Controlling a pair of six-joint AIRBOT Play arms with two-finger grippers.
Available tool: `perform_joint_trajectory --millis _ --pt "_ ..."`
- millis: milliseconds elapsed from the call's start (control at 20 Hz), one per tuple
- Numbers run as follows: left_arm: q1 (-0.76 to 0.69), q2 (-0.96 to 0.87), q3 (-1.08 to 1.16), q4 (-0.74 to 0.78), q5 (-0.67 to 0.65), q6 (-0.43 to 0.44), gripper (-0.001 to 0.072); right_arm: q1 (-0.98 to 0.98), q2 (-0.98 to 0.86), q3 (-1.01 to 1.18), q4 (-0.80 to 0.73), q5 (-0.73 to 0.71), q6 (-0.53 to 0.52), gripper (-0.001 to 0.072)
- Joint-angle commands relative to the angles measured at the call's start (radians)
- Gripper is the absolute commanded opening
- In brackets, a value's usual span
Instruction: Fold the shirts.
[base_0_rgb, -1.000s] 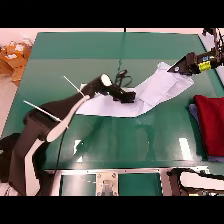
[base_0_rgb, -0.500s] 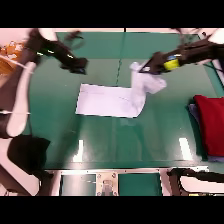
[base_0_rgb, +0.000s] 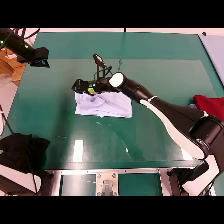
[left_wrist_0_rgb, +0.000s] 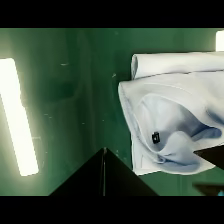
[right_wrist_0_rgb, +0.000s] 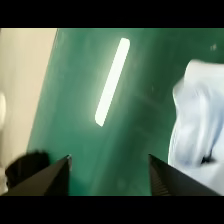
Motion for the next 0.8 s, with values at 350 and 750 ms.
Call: perform_joint_trajectory --millis 350,750 --pt "0.020 0.005 0.001 0.011 0.008 0.041 0.0018 -0.612 0.250 -0.126 -0.223 0.568 -0.057 0.0344" --pt "0.020 0.005 0.001 0.003 0.004 0.038 0.0018 -0.700 0.142 -0.514 -0.039 0.480 -0.295 0.0502"
